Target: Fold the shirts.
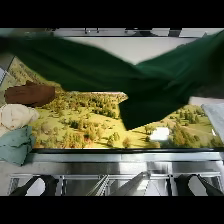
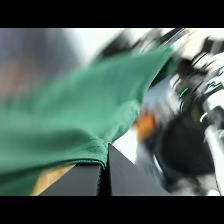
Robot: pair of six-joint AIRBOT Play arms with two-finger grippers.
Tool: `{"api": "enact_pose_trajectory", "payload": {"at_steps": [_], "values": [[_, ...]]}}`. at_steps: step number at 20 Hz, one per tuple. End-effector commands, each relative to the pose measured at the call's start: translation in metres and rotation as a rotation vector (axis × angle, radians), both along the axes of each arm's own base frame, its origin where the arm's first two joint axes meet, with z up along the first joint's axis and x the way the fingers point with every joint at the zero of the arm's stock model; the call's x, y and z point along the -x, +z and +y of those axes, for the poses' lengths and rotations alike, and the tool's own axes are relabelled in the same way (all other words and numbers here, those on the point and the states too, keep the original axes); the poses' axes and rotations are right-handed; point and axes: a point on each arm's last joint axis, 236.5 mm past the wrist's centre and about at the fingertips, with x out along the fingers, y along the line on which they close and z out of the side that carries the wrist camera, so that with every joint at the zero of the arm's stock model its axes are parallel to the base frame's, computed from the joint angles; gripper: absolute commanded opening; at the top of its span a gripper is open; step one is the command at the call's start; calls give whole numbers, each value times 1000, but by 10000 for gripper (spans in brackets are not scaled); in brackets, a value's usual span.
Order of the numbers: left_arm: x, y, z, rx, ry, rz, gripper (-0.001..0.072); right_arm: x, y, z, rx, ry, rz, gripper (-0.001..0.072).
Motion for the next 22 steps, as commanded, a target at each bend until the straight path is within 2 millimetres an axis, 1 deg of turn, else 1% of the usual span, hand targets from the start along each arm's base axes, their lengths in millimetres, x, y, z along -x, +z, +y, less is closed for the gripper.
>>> {"api": "enact_pose_trajectory", "payload": {"at_steps": [1, 2, 3, 4, 5, 6, 7, 8, 9, 10, 11, 12, 13, 14, 15, 17, 18, 19, 20, 21, 22], "values": [[107, 137, -13, 10, 100, -530, 27, 105, 119, 34, 122, -223, -421, 17], [110, 146, -10, -43, 169, -568, 27, 117, 132, 44, 169, -267, -470, 17], [108, 150, -5, -86, 222, -584, 27, 126, 142, 54, 208, -289, -504, 17], [104, 151, -1, -115, 246, -589, 27, 127, 147, 58, 235, -306, -505, 17], [93, 148, 9, -131, 267, -561, 27, 118, 145, 53, 281, -350, -481, 18], [73, 139, 27, -144, 296, -496, 27, 100, 134, 39, 320, -401, -415, 17], [47, 120, 47, -155, 324, -395, 27, 80, 117, 20, 337, -441, -319, 17], [20, 94, 63, -164, 334, -285, 27, 59, 95, 2, 353, -457, -220, 17], [-5, 62, 72, -171, 309, -174, 27, 41, 74, -11, 346, -437, -147, 17], [-30, 23, 71, -167, 249, -52, 27, 21, 52, -19, 318, -392, -75, 17], [-53, -18, 64, -159, 175, 68, 27, -4, 21, -25, 294, -337, 9, 17], [-74, -57, 56, -156, 116, 165, 27, -28, -13, -25, 286, -282, 85, 17], [-93, -97, 47, -154, 70, 265, 27, -56, -52, -22, 279, -228, 169, 17], [-113, -142, 40, -165, 37, 355, 27, -81, -93, -17, 286, -180, 246, 17], [-133, -191, 35, -179, 24, 458, 27, -108, -138, -12, 286, -142, 341, 17], [-166, -278, 33, -197, 17, 606, 28, -153, -219, -3, 271, -79, 480, 17], [-177, -312, 32, -187, -2, 659, 27, -173, -258, -3, 258, -73, 542, 17], [-188, -341, 33, -175, -27, 709, 27, -190, -297, -3, 233, -68, 600, 17], [-200, -369, 36, -160, -49, 754, 27, -205, -331, -4, 193, -61, 659, 17], [-214, -389, 38, -143, -61, 782, 27, -216, -359, -5, 155, -47, 701, 17], [-227, -408, 38, -131, -67, 822, 27, -224, -378, -7, 107, -33, 735, 17]]}}
